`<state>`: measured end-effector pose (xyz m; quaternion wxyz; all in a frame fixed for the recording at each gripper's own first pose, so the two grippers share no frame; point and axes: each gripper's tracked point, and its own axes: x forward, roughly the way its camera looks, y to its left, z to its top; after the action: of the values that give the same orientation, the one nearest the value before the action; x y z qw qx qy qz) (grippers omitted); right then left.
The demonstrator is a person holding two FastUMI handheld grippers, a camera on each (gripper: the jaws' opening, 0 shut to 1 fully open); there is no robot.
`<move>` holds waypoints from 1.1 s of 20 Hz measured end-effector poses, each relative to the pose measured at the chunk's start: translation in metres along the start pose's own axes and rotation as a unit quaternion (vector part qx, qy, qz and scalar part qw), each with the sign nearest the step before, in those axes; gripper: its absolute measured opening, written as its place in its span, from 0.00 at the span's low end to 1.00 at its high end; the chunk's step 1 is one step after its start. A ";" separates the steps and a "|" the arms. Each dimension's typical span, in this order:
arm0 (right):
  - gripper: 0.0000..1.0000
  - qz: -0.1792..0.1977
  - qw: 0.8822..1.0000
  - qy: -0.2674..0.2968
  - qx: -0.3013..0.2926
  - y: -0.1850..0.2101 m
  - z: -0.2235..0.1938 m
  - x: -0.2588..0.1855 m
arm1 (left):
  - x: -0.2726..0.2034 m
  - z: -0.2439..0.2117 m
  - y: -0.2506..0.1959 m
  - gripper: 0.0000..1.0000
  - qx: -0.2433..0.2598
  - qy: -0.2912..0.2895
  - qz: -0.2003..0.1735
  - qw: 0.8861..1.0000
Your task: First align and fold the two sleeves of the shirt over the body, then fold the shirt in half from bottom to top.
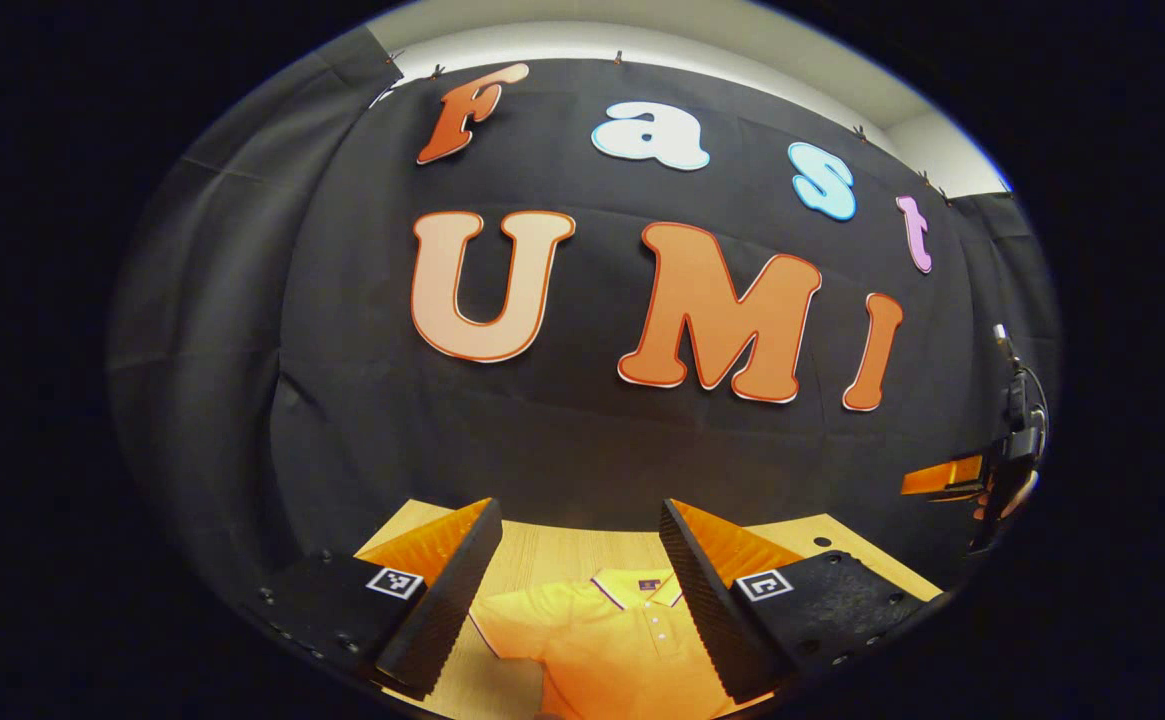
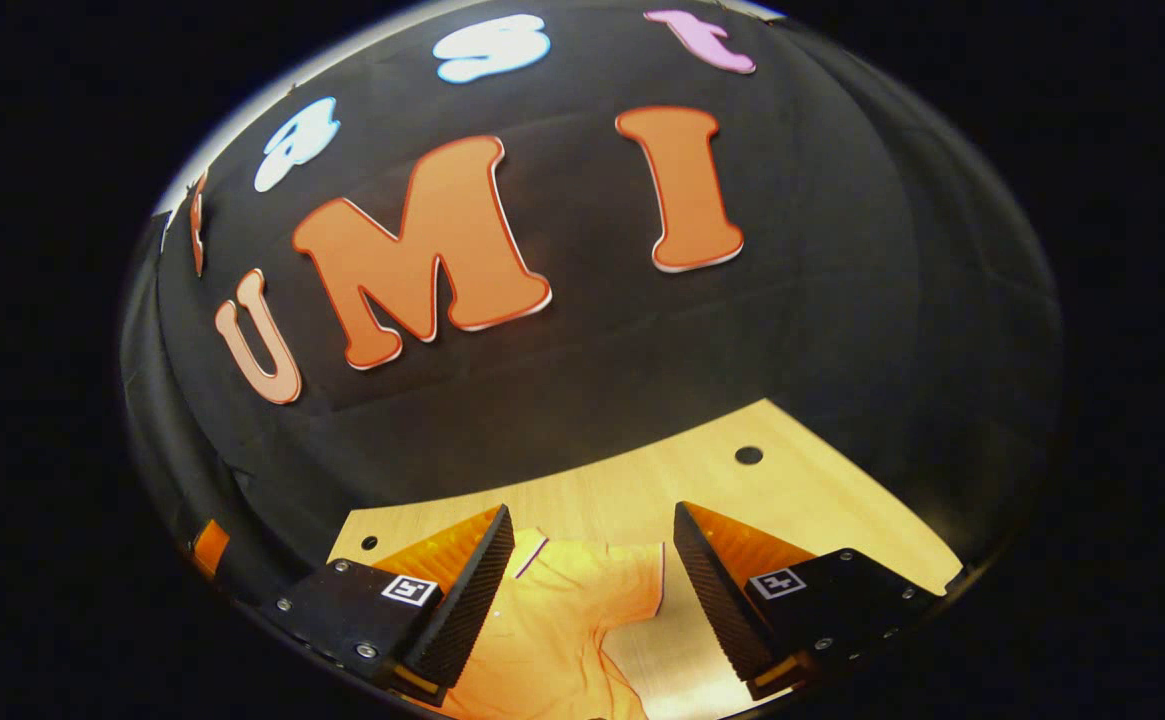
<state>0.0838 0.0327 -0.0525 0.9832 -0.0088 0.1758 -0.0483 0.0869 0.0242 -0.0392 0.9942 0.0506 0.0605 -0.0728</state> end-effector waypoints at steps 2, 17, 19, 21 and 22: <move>0.98 -0.013 0.998 0.063 -0.007 -0.011 -0.020 0.034 | 0.004 -0.007 0.003 0.98 -0.007 0.009 -0.001 1.000; 0.99 -0.129 0.920 0.369 -0.032 -0.081 -0.195 0.192 | -0.006 -0.057 0.081 0.98 -0.074 0.077 0.072 0.992; 0.99 -0.139 0.915 0.376 -0.039 -0.086 -0.203 0.198 | -0.006 -0.059 0.088 0.98 -0.076 0.082 0.078 0.991; 0.99 -0.145 0.910 0.387 -0.045 -0.091 -0.208 0.198 | -0.007 -0.062 0.093 0.98 -0.076 0.086 0.085 0.990; 0.99 -0.147 0.908 0.389 -0.049 -0.092 -0.212 0.201 | -0.007 -0.063 0.095 0.98 -0.078 0.088 0.086 0.989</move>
<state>0.1892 -0.0788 -0.3176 0.8170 -0.0632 0.5429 -0.1836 0.0875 0.1251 -0.0920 0.9885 -0.0161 0.1488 0.0230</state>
